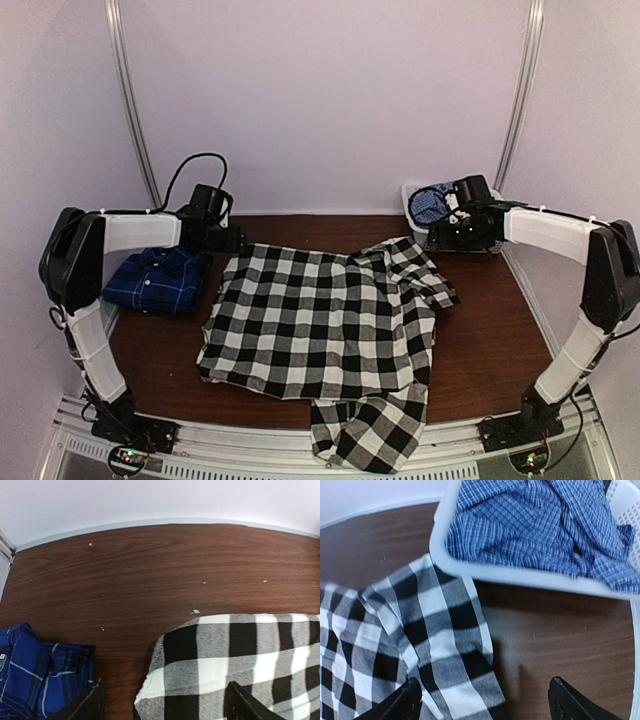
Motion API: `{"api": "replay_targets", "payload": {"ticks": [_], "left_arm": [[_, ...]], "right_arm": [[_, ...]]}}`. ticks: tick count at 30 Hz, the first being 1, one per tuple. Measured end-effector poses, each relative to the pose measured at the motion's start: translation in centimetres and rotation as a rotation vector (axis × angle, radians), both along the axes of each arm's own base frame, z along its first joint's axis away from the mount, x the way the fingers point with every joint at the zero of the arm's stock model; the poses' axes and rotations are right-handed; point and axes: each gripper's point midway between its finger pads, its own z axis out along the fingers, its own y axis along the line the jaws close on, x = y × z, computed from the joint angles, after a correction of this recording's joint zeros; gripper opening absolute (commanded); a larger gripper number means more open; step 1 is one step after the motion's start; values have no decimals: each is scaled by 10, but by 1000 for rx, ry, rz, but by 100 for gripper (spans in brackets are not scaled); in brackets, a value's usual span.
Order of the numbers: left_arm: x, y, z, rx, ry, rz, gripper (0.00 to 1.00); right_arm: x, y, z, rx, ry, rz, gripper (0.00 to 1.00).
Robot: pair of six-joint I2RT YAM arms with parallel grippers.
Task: Fold and stack the long sleeve shirts
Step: Flatten out the crumpled shirt at the center of the board, then adjust the flattened shirt at the center of the board.
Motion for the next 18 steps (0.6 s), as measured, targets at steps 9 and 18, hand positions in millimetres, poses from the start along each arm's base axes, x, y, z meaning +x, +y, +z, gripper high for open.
{"api": "replay_targets", "payload": {"ticks": [9,18], "left_arm": [[-41,-23,56,-226,-114,-132,88],[-73,-47,24,-297,-26,-223,89]], "right_arm": [[-68,-16,-68,125,160,-18,92],[-74,-25,-90,380,177,-14,83]]}}
